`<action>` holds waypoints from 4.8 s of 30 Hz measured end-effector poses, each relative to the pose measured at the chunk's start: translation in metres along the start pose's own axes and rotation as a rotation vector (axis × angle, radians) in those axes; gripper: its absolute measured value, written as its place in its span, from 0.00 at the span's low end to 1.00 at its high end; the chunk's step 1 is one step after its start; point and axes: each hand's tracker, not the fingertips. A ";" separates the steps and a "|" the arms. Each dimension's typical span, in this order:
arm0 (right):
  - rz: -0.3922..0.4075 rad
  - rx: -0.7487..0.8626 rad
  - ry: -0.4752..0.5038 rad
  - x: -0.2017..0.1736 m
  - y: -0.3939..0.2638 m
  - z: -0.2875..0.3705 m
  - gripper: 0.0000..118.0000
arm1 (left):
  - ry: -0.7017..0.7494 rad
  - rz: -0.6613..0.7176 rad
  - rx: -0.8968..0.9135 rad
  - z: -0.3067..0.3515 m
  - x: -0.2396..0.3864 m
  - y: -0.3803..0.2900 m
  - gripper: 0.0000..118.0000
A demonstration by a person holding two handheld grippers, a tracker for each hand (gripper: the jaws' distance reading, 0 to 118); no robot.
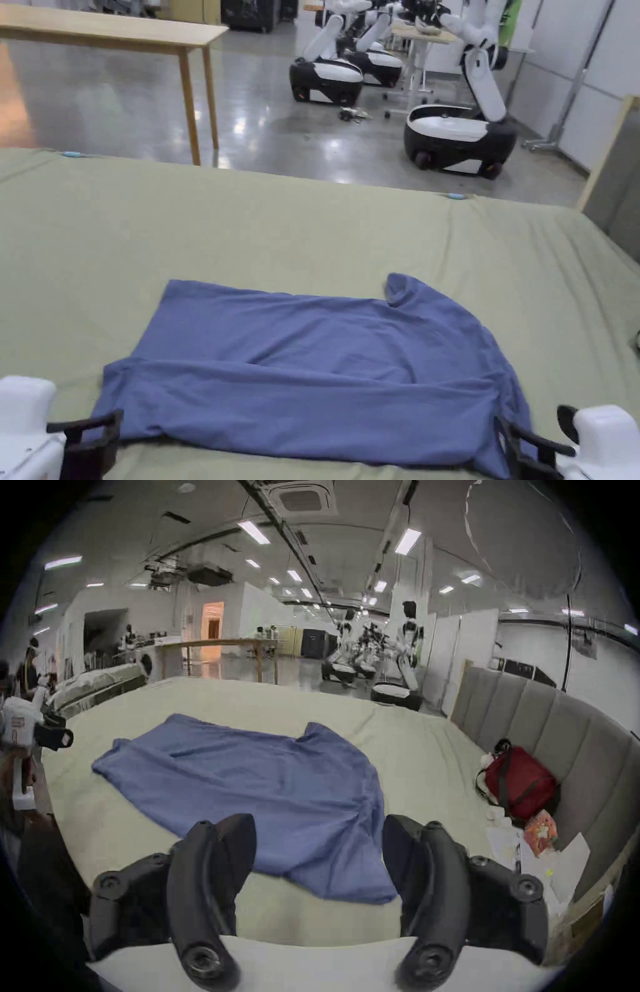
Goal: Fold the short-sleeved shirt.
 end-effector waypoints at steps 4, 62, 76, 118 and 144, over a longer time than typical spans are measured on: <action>0.002 -0.003 -0.073 -0.002 -0.022 0.023 0.04 | 0.026 -0.019 -0.100 0.004 -0.005 -0.031 0.03; -0.126 -0.250 0.125 0.070 -0.009 0.046 0.09 | -0.122 -0.099 -0.205 0.024 -0.012 0.033 0.06; -0.140 -0.172 0.024 0.047 -0.028 0.050 0.65 | -0.065 -0.021 -0.092 0.039 -0.024 0.000 0.97; -0.196 -0.286 -0.069 0.056 0.066 -0.182 0.15 | -0.057 -0.195 -0.326 -0.267 0.036 0.110 0.02; -0.024 -0.170 0.061 0.063 0.116 -0.076 0.04 | -0.090 -0.037 -0.035 -0.075 -0.009 0.138 0.02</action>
